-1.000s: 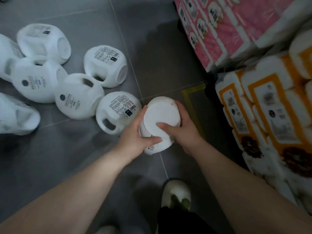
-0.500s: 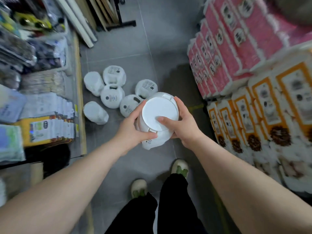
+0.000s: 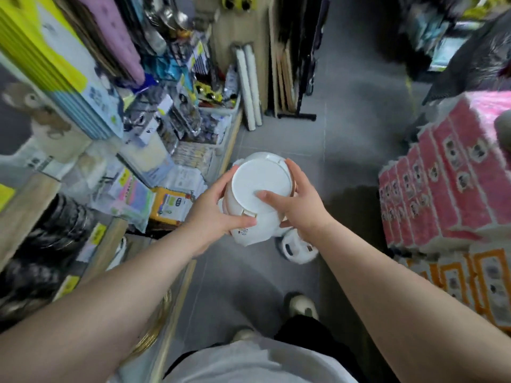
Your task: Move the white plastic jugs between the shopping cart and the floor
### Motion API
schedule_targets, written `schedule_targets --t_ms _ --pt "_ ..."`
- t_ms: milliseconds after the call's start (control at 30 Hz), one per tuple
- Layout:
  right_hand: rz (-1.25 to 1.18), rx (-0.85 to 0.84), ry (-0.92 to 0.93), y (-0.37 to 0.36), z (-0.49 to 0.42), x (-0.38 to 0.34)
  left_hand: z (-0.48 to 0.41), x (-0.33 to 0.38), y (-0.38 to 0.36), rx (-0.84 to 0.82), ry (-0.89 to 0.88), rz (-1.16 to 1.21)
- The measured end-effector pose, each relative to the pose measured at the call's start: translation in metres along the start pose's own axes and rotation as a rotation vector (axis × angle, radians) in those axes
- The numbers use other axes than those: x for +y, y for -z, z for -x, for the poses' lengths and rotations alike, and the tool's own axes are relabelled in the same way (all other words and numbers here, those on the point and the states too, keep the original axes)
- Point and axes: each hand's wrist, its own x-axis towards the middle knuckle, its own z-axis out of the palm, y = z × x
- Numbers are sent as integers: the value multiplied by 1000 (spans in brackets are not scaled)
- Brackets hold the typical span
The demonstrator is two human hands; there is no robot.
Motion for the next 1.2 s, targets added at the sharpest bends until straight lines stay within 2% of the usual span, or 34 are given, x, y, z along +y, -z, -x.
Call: schedule_targets --t_ms 300,533,633,833,1200 --pt "205 -492 52 -57 -54 -49 41 12 21 546 37 173" --pt "285 -912 24 -121 -15 -49 133 1 9 982 83 272" --pt "323 -1078 53 -147 26 -36 186 -12 -3 1148 95 342" --pt "393 -1358 57 -188 142 2 311 -41 -44 1376 67 494" --pt "522 -1803 20 -212 426 99 576 -86 -155 1815 164 568"
